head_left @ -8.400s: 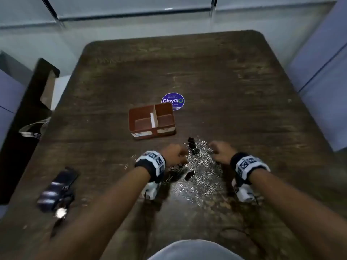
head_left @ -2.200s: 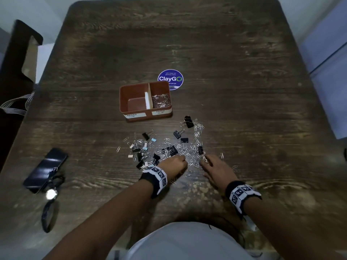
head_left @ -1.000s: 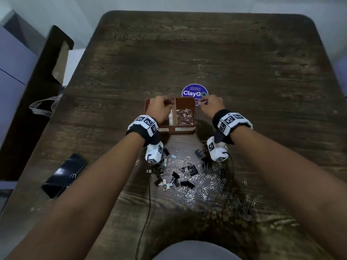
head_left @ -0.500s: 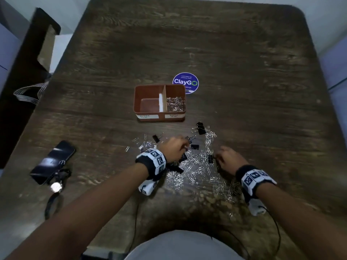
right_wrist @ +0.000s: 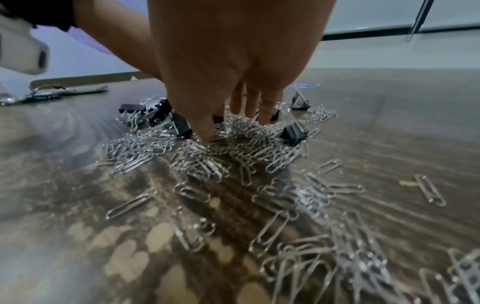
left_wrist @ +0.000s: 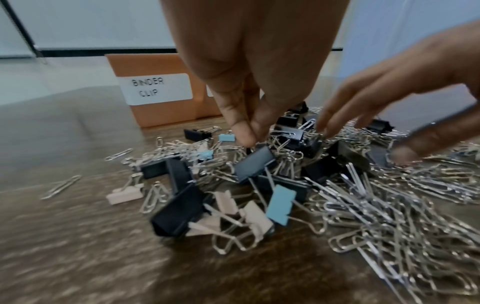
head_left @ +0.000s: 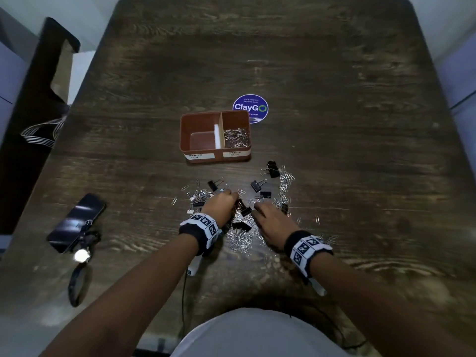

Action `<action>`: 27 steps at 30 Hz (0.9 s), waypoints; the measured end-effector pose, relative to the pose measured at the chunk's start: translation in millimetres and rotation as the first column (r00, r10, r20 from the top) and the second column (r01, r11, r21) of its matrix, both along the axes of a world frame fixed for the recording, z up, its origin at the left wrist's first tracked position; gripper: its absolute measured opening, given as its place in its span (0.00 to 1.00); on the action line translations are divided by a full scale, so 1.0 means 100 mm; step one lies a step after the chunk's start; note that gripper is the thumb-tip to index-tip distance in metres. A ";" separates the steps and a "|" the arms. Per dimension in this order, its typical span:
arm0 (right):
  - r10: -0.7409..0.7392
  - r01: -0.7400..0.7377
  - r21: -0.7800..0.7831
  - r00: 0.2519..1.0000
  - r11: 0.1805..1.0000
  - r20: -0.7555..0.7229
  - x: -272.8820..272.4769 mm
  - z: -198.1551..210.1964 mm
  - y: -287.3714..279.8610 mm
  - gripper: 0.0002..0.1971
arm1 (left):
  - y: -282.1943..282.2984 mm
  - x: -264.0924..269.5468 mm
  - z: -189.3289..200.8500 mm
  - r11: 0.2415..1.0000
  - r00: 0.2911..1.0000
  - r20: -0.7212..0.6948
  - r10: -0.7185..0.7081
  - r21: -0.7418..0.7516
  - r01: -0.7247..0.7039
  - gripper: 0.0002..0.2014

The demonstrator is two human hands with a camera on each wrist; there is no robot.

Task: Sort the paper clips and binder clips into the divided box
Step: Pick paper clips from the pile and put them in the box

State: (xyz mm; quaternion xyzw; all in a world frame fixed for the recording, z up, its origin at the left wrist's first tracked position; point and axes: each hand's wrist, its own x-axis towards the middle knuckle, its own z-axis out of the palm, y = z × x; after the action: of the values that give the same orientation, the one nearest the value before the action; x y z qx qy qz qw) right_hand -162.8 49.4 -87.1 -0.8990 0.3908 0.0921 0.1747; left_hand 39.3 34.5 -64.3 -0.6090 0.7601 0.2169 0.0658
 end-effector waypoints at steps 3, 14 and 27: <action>0.014 -0.012 0.030 0.998 0.999 -0.064 0.01 -0.05 0.08 0.30 | -0.02 0.11 0.02 0.998 0.997 -0.058 0.057 -0.036 -0.059 0.21; -0.084 0.084 -0.002 0.994 0.996 0.065 -0.20 0.08 0.07 0.19 | -0.07 -0.01 0.12 0.964 0.871 -0.424 0.248 0.017 -0.267 0.08; -0.649 0.515 0.401 0.533 0.758 0.542 0.30 1.13 -1.43 0.09 | -1.53 0.35 0.77 0.839 0.795 -0.460 0.394 -0.173 -0.516 0.11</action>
State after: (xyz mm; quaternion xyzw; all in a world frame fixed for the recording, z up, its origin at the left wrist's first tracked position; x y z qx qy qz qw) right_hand -133.1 -93.2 25.8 -0.6669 0.5711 -0.2540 0.4056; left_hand 74.5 -118.4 12.9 -0.7195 0.6089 0.2342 -0.2383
